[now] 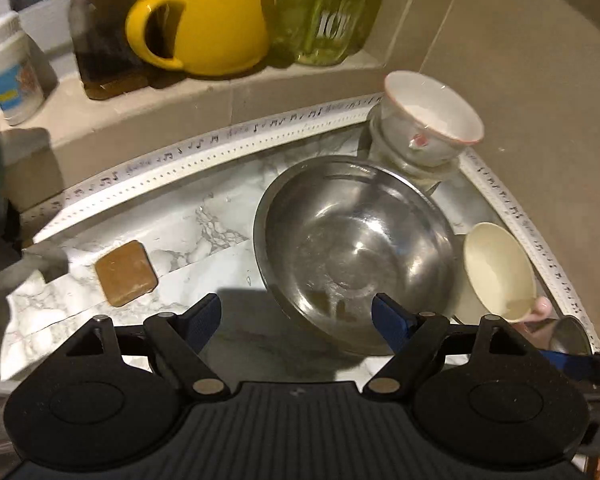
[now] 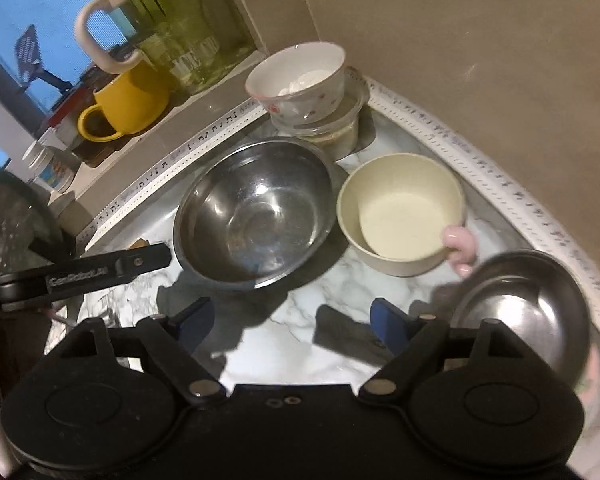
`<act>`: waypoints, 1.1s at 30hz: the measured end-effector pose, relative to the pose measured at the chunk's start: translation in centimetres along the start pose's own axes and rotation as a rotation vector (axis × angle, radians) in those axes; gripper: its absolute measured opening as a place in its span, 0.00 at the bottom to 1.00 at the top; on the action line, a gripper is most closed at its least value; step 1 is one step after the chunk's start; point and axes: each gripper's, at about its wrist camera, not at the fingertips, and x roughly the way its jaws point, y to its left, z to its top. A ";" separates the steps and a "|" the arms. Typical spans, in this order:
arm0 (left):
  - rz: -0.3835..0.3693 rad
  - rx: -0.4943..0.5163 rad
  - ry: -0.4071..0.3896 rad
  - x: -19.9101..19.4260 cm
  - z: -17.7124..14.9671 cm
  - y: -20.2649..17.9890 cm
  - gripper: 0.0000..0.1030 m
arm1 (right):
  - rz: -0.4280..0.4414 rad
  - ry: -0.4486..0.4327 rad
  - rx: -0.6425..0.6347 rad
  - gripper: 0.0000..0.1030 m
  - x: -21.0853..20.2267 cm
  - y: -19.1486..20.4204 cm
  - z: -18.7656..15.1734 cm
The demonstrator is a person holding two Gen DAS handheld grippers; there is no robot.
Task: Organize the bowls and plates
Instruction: 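Move both tools to the rim of the large steel basin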
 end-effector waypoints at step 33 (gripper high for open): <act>0.043 -0.108 0.073 7.2 2.5 2.1 0.20 | 0.034 0.077 0.246 0.23 9.8 -1.3 2.5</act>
